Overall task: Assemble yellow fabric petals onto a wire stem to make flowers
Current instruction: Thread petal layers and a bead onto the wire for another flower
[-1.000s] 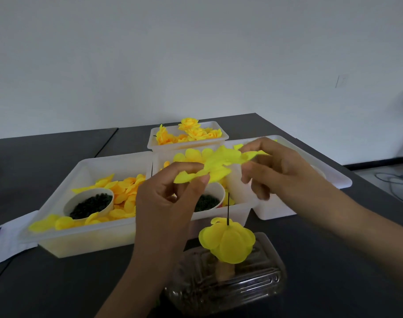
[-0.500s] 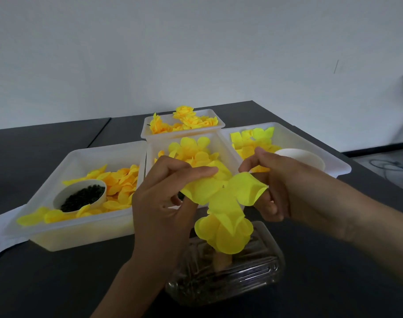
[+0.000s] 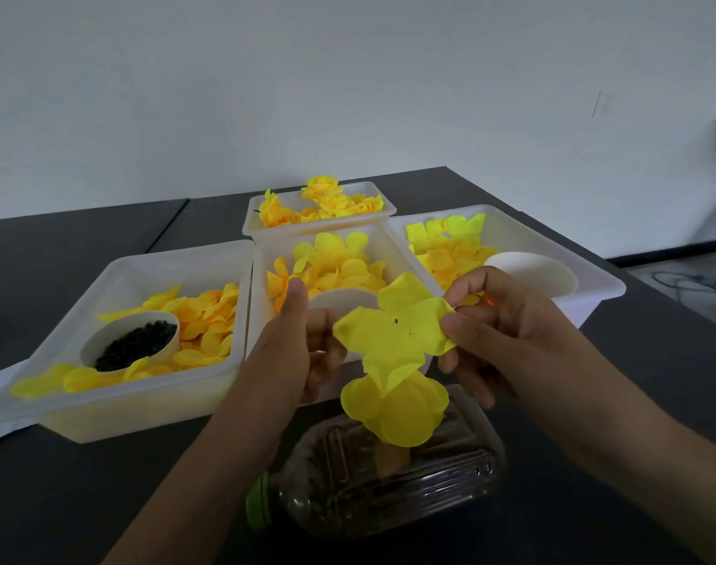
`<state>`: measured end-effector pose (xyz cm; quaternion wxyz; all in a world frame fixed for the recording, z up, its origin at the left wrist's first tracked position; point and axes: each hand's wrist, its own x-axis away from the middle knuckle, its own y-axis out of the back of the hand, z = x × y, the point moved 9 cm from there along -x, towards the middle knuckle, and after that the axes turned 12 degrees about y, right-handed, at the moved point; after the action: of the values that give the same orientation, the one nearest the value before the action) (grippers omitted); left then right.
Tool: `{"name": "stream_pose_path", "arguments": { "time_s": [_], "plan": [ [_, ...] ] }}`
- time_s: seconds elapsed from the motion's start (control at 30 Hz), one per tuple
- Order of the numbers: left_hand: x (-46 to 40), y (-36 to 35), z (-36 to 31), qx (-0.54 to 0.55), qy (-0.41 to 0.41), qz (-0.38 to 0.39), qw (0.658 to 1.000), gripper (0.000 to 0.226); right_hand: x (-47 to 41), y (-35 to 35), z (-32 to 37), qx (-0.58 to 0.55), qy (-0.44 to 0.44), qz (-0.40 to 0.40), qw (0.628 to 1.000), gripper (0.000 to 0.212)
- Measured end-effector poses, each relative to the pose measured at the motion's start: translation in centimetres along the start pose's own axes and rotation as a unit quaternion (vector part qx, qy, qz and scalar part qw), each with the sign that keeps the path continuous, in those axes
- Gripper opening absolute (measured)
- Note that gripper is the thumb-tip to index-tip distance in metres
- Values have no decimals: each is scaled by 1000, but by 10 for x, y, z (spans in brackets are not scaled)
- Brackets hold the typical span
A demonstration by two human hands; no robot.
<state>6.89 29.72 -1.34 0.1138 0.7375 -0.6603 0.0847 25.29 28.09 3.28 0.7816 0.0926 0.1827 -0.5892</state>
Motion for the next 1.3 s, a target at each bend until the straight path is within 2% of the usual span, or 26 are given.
{"name": "stream_pose_path", "arguments": {
  "time_s": [0.13, 0.4, 0.53, 0.87, 1.03, 1.13, 1.3],
  "plan": [
    [6, -3, -4, -68, -32, -12, 997, 68, 3, 3, -5, 24, 9, -29, 999, 9],
    [7, -13, -24, -55, -89, 32, 994, 64, 13, 2, -14, -7, -16, -47, 999, 11],
    [6, -13, -31, -74, -111, 23, 991, 47, 16, 0, -15, -30, -16, -53, 998, 13],
    [2, -12, -38, -89, -136, 12, 987, 43, 15, -1, -15, -24, -7, -29, 999, 17],
    [6, -11, -52, -83, -180, 5, 980, 48, 16, 2, -8, -36, 17, -38, 998, 24],
    [0, -11, -46, -93, -161, 1, 983, 50, 16, 1, -9, -27, 18, -38, 999, 22],
    [-16, -9, -17, -80, -63, 20, 995, 39, 19, -4, -21, -40, -1, -43, 998, 14]
  ]
}}
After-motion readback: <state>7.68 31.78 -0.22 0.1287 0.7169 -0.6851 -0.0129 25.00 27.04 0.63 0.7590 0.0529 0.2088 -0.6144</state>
